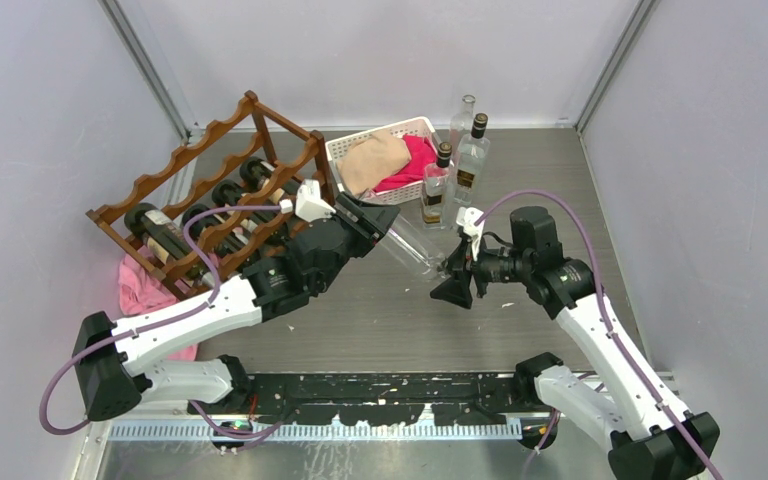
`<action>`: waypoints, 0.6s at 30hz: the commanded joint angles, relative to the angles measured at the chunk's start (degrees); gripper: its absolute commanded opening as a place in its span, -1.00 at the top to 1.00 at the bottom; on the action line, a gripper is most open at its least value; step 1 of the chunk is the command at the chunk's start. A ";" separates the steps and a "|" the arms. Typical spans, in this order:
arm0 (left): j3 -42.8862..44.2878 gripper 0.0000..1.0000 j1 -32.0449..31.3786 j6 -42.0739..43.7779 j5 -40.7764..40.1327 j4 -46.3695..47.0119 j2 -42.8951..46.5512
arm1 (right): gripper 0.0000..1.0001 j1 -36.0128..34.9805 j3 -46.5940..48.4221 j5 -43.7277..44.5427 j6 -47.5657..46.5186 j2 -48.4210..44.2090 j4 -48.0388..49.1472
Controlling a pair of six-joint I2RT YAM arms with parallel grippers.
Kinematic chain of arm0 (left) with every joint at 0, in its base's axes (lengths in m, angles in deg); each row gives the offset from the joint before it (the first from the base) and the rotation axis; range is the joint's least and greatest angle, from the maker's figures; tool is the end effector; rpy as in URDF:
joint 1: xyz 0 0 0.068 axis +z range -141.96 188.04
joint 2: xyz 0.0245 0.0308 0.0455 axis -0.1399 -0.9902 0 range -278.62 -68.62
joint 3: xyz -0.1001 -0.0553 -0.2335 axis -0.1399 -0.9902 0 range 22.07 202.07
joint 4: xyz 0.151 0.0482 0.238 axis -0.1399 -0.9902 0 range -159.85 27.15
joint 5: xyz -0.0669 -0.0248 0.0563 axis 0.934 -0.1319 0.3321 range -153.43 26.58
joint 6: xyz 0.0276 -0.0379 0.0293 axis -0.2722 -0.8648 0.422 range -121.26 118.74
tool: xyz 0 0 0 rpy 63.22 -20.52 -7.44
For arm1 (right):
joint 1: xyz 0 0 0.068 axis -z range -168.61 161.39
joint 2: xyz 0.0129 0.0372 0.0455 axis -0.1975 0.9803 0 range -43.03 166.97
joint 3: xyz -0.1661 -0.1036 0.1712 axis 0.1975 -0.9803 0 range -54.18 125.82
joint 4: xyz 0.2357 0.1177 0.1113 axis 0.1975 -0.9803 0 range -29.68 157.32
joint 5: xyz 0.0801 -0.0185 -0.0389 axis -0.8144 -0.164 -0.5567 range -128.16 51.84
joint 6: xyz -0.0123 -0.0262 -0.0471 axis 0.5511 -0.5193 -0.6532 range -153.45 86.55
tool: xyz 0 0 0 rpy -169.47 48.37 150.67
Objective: Put the wine bottle on the wine rack
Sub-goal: Pick up the wine bottle from the center of the board.
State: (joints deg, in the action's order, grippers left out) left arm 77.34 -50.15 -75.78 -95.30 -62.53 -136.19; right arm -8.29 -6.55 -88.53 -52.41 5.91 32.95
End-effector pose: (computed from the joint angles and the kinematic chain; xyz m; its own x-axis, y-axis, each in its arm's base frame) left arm 0.1779 -0.2490 0.3242 -0.4623 -0.8073 -0.3668 0.0145 0.4067 -0.9135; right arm 0.1854 0.0971 0.2993 -0.2582 -0.3123 -0.9142 -0.9387 0.3049 0.1610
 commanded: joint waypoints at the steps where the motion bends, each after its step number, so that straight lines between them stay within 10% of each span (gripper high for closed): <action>1: 2.51 1.00 0.20 -0.88 -1.17 7.42 1.29 | -0.30 -1.32 0.01 2.63 2.61 0.09 3.43; 5: 2.48 1.00 0.23 -1.05 -1.30 7.33 1.22 | 0.01 -1.37 0.14 3.87 4.09 -0.18 3.52; 10: 1.78 0.99 0.40 -1.98 -1.56 6.77 0.94 | 0.93 -1.39 2.18 7.35 7.30 -1.76 3.86; 18: -0.75 0.16 1.32 -5.27 -1.17 6.14 1.55 | 0.98 -1.37 1.48 10.76 14.01 -7.74 12.15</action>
State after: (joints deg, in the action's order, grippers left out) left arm 77.03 -49.35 -79.23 -95.28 -60.41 -136.24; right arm -9.56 -6.85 -79.94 -42.95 0.82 35.68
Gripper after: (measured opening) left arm 0.583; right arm 0.423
